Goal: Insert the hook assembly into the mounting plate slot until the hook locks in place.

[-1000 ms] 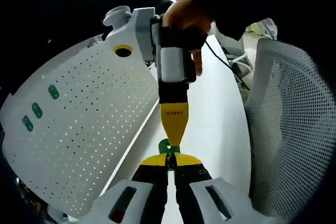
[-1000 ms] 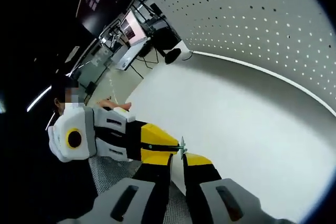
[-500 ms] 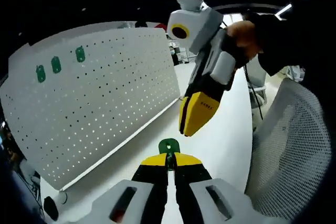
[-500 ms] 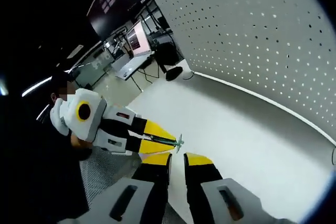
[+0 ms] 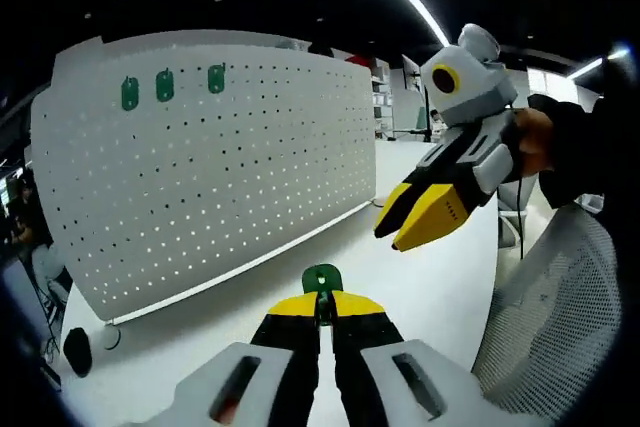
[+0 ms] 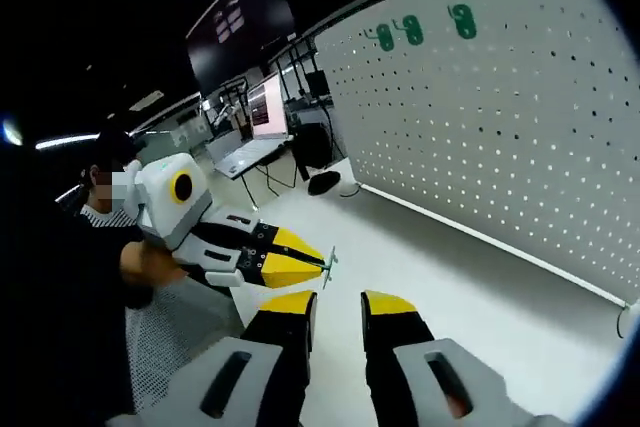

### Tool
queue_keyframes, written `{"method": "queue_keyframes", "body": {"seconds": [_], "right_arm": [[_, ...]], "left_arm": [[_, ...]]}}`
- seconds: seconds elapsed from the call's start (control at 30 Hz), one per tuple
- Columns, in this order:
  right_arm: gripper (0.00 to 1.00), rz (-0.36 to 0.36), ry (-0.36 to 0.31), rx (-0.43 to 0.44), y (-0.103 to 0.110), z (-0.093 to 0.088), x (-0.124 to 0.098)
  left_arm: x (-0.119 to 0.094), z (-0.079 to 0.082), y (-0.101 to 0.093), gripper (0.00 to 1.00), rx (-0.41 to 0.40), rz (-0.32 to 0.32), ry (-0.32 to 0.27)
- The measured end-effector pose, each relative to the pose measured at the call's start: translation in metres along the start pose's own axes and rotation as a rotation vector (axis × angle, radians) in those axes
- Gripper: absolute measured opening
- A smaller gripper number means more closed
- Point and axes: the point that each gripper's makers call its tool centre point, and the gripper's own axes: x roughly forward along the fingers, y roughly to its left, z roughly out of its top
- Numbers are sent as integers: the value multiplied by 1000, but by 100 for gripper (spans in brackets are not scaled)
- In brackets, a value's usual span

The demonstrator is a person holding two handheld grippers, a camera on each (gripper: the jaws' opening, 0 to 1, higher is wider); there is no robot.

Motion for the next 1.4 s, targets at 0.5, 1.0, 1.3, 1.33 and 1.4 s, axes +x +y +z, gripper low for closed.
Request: {"method": "queue_keyframes", "body": {"seconds": [0.5, 1.0, 1.3, 1.33, 1.4], "right_arm": [[31, -178, -238, -77, -6, 5, -17], [31, -196, -243, -102, -10, 6, -20], [32, -199, -248, -92, -14, 6, -22], [32, -200, -246, -88, -15, 6, -21], [32, -199, -247, -85, -15, 6, -22]], "left_arm": [[-31, 70, 72, 3, 3, 180, -135], [-47, 139, 169, 3, 19, 388, -234], [-46, 175, 204, 3, 16, 477, -296], [-45, 178, 207, 3, 16, 483, -303], [-43, 185, 215, 3, 13, 508, -316]]}}
